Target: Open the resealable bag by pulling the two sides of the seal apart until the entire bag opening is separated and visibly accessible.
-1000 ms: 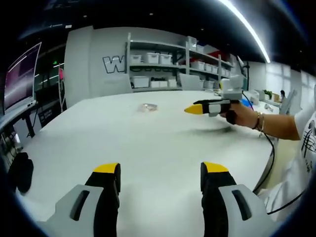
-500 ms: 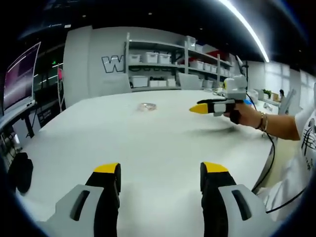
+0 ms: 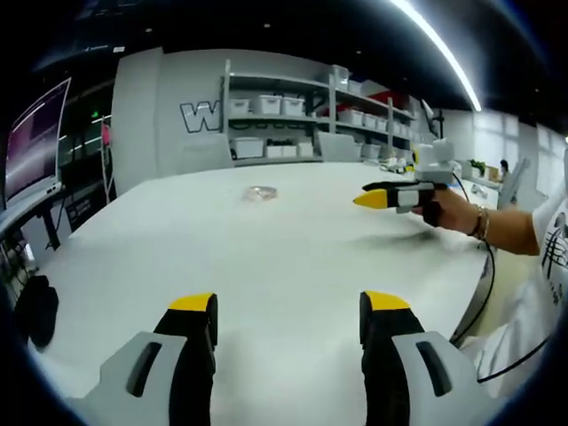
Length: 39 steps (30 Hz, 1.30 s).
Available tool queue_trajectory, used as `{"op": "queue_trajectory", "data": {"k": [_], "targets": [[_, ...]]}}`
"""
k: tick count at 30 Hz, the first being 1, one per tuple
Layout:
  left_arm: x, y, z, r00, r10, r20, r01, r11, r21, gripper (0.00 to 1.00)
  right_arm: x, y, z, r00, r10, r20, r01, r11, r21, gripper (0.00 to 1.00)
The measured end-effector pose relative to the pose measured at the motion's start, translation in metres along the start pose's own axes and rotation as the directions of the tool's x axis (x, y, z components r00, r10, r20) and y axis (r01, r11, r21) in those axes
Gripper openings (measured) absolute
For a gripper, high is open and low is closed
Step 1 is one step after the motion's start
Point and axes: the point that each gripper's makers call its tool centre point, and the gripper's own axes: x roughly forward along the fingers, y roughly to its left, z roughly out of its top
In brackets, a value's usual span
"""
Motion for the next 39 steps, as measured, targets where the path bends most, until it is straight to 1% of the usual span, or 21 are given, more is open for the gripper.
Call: {"op": "queue_trajectory", "data": {"k": [9, 14, 20, 27, 34, 39], "targets": [[-0.004, -0.002, 0.001, 1.000, 0.004, 0.007, -0.004, 1.000, 0.006, 0.64, -0.018, -0.004, -0.003, 1.000, -0.021, 0.008, 0.021, 1.000, 0.004, 0.96], [-0.003, -0.006, 0.001, 1.000, -0.005, 0.006, 0.005, 1.000, 0.010, 0.64, -0.023, -0.004, -0.004, 1.000, -0.023, 0.012, 0.023, 1.000, 0.007, 0.95], [-0.003, -0.007, 0.003, 1.000, -0.004, 0.012, 0.004, 1.000, 0.013, 0.64, -0.030, -0.005, -0.002, 0.999, -0.031, 0.029, 0.030, 1.000, 0.004, 0.95], [-0.002, -0.011, 0.001, 1.000, -0.011, 0.010, 0.011, 1.000, 0.019, 0.64, -0.038, -0.004, -0.003, 0.999, -0.034, 0.040, 0.033, 0.999, 0.023, 0.95], [-0.004, -0.008, 0.003, 1.000, -0.009, 0.022, 0.008, 1.000, 0.014, 0.64, -0.053, 0.001, 0.005, 0.997, -0.037, 0.074, 0.035, 0.999, 0.018, 0.95], [-0.003, -0.007, 0.003, 1.000, -0.011, 0.020, 0.011, 1.000, 0.014, 0.64, -0.064, 0.001, 0.007, 0.995, -0.044, 0.095, 0.042, 0.999, 0.025, 0.95]]}}
